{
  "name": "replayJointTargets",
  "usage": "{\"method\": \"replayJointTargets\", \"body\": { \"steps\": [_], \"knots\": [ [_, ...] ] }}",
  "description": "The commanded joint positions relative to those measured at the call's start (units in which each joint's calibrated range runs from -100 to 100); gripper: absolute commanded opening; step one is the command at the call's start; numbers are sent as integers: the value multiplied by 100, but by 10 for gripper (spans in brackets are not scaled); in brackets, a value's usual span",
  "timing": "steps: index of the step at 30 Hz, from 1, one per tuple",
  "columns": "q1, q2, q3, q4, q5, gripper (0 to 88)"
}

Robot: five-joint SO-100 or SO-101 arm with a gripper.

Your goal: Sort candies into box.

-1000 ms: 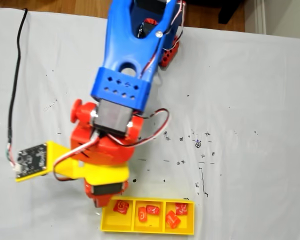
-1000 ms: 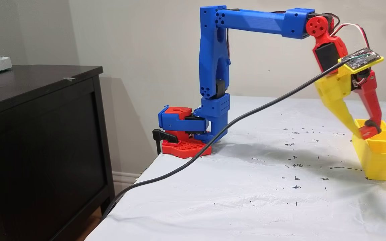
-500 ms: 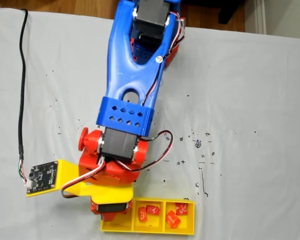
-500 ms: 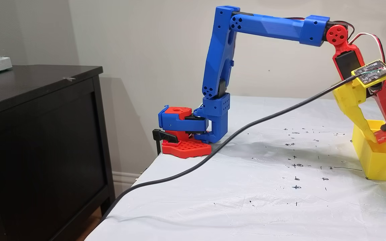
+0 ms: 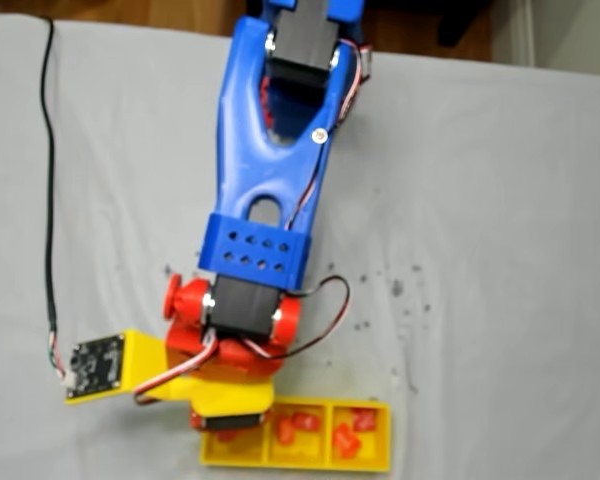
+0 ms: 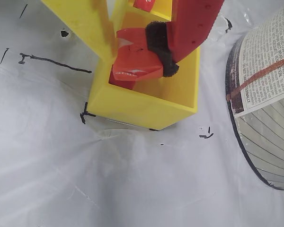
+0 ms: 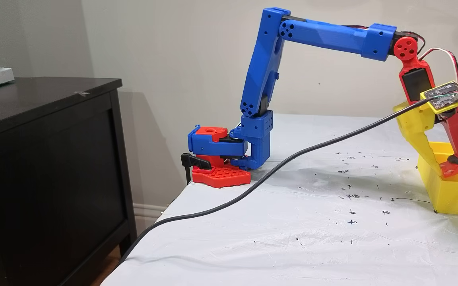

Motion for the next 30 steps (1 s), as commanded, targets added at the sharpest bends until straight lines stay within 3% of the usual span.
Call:
{"method": "replayJointTargets", "body": {
  "steps": [1,17,30],
  "knots": [
    [-126,-252,-526,14,-68,6],
    [-225,-218,-526,-207,-239,19],
    [-207,-158,-572,-149,-142,216]
  ]
}}
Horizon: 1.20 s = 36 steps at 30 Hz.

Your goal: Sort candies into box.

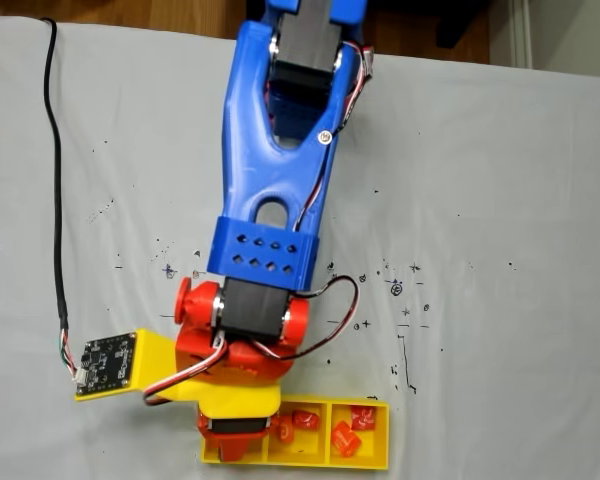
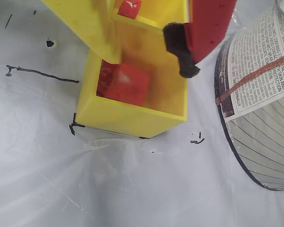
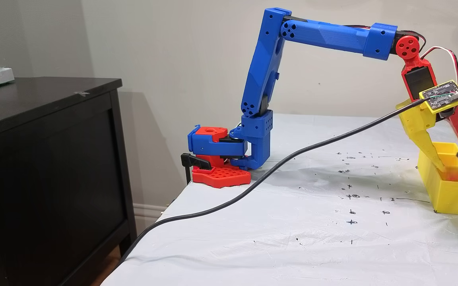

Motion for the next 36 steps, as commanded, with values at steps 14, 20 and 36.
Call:
{"method": "replayJointTargets", "body": {
  "steps": [14,20,36],
  "knots": [
    [-27,-532,-545,84,78,245],
    [-8,-752,-399,43,98,186],
    [-235,-3263,1695,-440,15,2]
  ]
}}
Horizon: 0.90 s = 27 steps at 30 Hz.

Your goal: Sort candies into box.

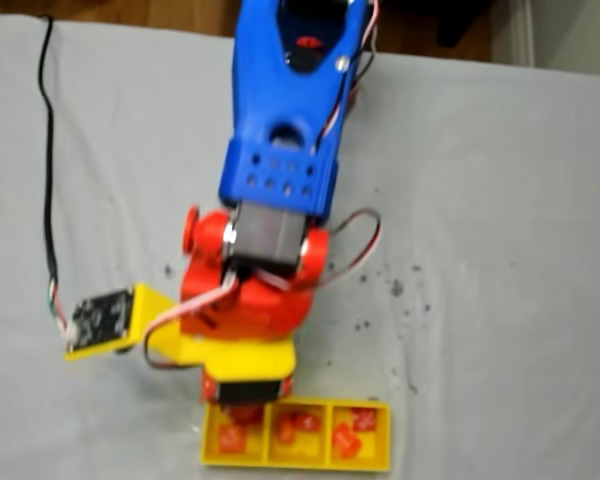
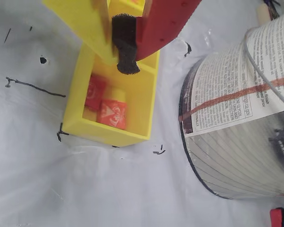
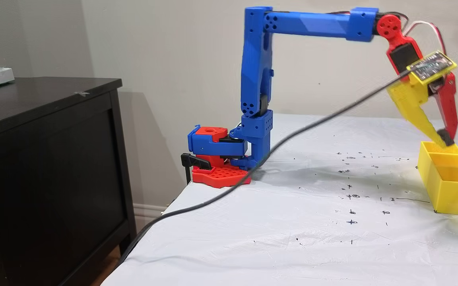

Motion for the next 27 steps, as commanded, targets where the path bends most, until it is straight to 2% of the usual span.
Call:
{"method": "replayJointTargets", "body": {
  "steps": [1,9,17,25,27],
  "knots": [
    [-233,-1732,866,-331,-93,2],
    [-741,-4828,4671,-1936,-488,2],
    [-1003,-6592,6719,-2181,-503,2],
    [-976,-9205,8449,-1297,-430,1],
    [-967,-9196,8403,-904,-342,1]
  ]
}}
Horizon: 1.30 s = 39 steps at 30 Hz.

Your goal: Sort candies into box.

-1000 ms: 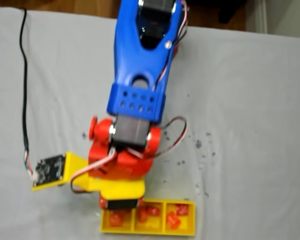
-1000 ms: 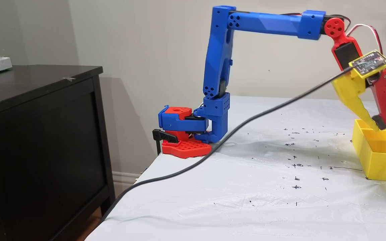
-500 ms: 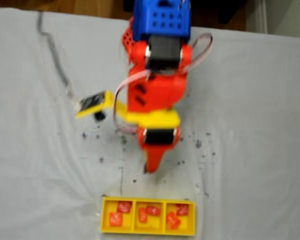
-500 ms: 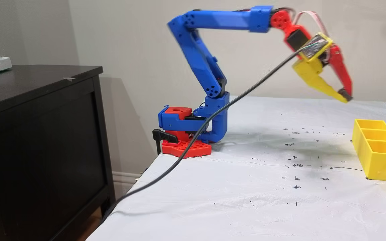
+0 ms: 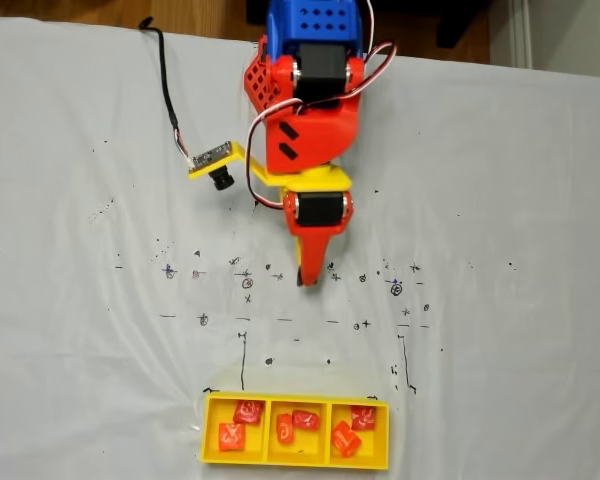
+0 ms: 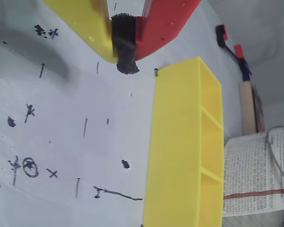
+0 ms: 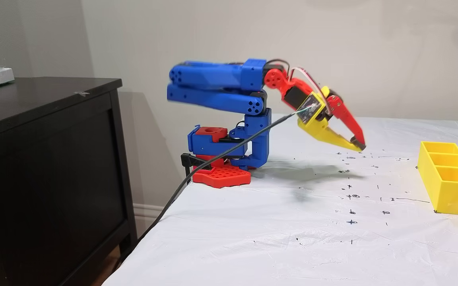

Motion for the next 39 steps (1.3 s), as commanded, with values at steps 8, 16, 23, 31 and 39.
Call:
{"method": "replayJointTargets", "body": {
  "steps": [8,16,23,31,39],
  "knots": [
    [-168,-888,558,908,88,1],
    [-59,-888,1086,777,-161,22],
    [68,-888,977,1178,-147,15],
    [430,-888,913,1563,-274,2],
    [312,-888,895,1571,-254,2]
  ]
}}
